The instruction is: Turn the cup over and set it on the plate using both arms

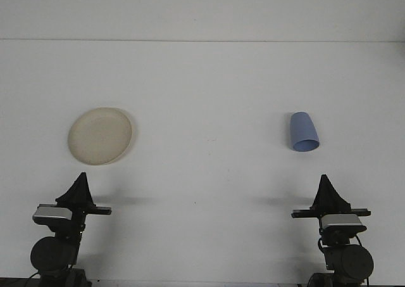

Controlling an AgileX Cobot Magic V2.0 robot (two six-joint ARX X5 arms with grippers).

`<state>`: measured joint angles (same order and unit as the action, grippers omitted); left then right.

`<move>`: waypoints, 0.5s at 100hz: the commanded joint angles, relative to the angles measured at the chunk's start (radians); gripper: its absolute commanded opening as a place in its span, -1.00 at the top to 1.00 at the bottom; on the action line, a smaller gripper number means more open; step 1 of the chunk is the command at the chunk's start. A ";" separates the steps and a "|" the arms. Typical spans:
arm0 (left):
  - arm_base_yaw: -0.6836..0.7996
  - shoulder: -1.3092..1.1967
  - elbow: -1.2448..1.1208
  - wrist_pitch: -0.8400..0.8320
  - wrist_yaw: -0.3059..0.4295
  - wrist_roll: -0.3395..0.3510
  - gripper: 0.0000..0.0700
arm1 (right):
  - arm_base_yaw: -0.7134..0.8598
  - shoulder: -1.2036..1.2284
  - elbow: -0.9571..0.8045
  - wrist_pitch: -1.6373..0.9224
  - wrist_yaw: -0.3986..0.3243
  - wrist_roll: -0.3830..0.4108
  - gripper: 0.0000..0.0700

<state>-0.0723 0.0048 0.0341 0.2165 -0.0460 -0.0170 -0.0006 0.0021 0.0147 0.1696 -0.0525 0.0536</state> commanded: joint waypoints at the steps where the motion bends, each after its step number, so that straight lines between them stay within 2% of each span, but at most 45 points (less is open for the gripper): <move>1: 0.000 -0.002 -0.020 0.010 0.000 0.005 0.97 | -0.001 -0.001 -0.002 0.010 0.000 0.002 1.00; 29: 0.000 -0.002 -0.020 0.010 0.001 0.005 0.97 | 0.000 -0.001 0.007 -0.002 -0.001 0.008 1.00; 50: 0.000 -0.002 -0.020 0.010 0.001 0.005 0.97 | 0.000 0.000 0.125 -0.167 -0.001 0.010 1.00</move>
<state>-0.0723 0.0048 0.0341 0.2165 -0.0460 -0.0170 -0.0006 0.0025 0.0875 0.0185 -0.0528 0.0563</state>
